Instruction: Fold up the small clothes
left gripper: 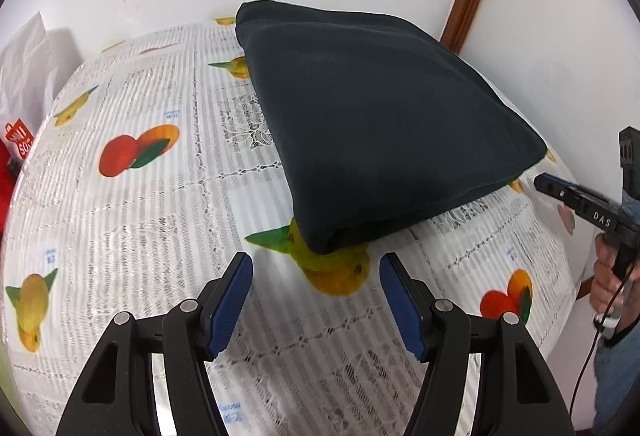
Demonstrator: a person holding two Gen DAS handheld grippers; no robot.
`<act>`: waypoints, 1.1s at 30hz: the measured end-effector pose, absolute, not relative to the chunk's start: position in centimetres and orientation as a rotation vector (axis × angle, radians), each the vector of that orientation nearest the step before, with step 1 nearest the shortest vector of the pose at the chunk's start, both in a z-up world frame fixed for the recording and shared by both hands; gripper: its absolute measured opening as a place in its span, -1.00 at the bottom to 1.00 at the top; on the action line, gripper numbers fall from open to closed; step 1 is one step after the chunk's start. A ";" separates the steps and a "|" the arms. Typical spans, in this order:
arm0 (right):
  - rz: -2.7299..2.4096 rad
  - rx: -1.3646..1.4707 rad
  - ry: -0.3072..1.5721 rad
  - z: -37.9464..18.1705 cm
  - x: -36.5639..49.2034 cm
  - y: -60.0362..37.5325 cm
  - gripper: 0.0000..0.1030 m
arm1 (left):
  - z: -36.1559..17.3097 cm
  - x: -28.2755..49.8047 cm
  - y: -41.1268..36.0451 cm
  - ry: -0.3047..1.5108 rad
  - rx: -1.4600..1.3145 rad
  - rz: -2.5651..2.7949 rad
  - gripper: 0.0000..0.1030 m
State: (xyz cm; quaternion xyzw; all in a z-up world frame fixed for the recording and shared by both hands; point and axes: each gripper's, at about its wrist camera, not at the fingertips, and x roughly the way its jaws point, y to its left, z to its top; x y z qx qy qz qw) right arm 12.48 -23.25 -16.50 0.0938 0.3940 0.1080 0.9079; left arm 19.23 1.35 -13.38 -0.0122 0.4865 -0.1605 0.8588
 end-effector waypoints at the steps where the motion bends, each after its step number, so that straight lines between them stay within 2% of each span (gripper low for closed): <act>1: 0.221 0.213 0.807 -16.6 12.7 -23.2 -0.43 | -13.3 19.2 1.3 1.021 -0.033 -0.336 0.18; 5: 0.243 0.253 0.784 -16.4 13.9 -22.7 -0.43 | -13.2 20.4 0.7 1.002 -0.030 -0.351 -0.09; 6: 0.240 0.235 0.792 -16.4 14.4 -22.4 -0.45 | -13.2 20.7 0.6 0.994 -0.019 -0.350 -0.30; 7: 0.233 0.217 0.800 -16.5 14.9 -22.0 -0.52 | -13.3 21.0 0.4 0.992 -0.010 -0.348 -0.38; 8: 0.220 0.190 0.809 -16.7 15.4 -21.6 -0.75 | -13.4 21.2 0.3 0.992 -0.004 -0.352 -0.47; 9: 0.208 0.171 0.813 -16.8 15.8 -21.4 -0.84 | -13.5 21.4 0.3 0.991 0.000 -0.355 -0.51; 12: 0.210 0.153 0.804 -16.8 16.7 -21.0 -0.84 | -13.7 21.8 0.4 0.972 0.002 -0.356 -0.58; 24: 0.187 0.164 0.816 -16.4 20.3 -19.6 -0.84 | -14.1 25.0 1.4 1.004 -0.068 -0.330 -0.59; 27: 0.195 0.158 0.811 -15.9 19.1 -20.7 -0.79 | -14.1 25.2 1.4 1.021 -0.067 -0.340 -0.48; 31: 0.188 0.099 0.771 -14.6 16.4 -22.5 -0.67 | -14.3 24.3 0.8 1.022 -0.014 -0.368 -0.45; 33: 0.204 0.122 0.736 -13.3 15.5 -23.4 -0.61 | -14.4 24.1 0.7 1.024 -0.004 -0.372 -0.32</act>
